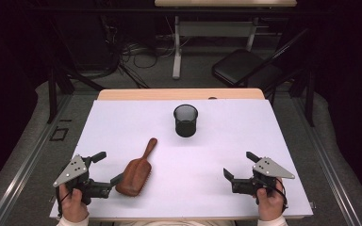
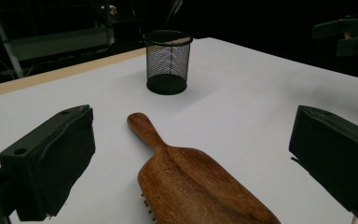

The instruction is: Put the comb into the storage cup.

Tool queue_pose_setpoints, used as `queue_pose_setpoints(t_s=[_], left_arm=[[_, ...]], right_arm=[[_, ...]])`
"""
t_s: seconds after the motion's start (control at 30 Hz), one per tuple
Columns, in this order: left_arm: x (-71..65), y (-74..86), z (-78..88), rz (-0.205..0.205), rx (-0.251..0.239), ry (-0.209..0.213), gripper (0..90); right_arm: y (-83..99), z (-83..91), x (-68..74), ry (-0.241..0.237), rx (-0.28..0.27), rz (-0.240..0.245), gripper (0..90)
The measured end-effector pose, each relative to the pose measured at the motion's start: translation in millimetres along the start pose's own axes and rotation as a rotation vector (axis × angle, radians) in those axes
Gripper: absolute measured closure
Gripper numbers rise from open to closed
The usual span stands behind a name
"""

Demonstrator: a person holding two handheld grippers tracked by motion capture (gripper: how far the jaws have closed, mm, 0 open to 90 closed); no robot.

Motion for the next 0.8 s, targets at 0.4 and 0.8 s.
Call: queue_pose_setpoints(t_s=[0.4,0.8], left_arm=[[4.6,3.9,-4.9,0.048,0.019,-0.019,0.3],[11.5,9.7,-12.8,0.123,0.095,-0.043,0.3]], right_arm=[[3.0,-4.1,-0.9,-0.003,0.012,0.008,0.0],[4.3,-8.1,5.9,-0.017,0.028,0.027,0.0]])
Point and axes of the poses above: each handheld gripper's, and its own axes: z roughly backward along the jaws, y roughly out of its underside, x roughly to its left, the point moved 10 cm from there along -z, roughly forward along the jaws, and after that the axes turned 3 degrees about -z, right-handed, at the moved point
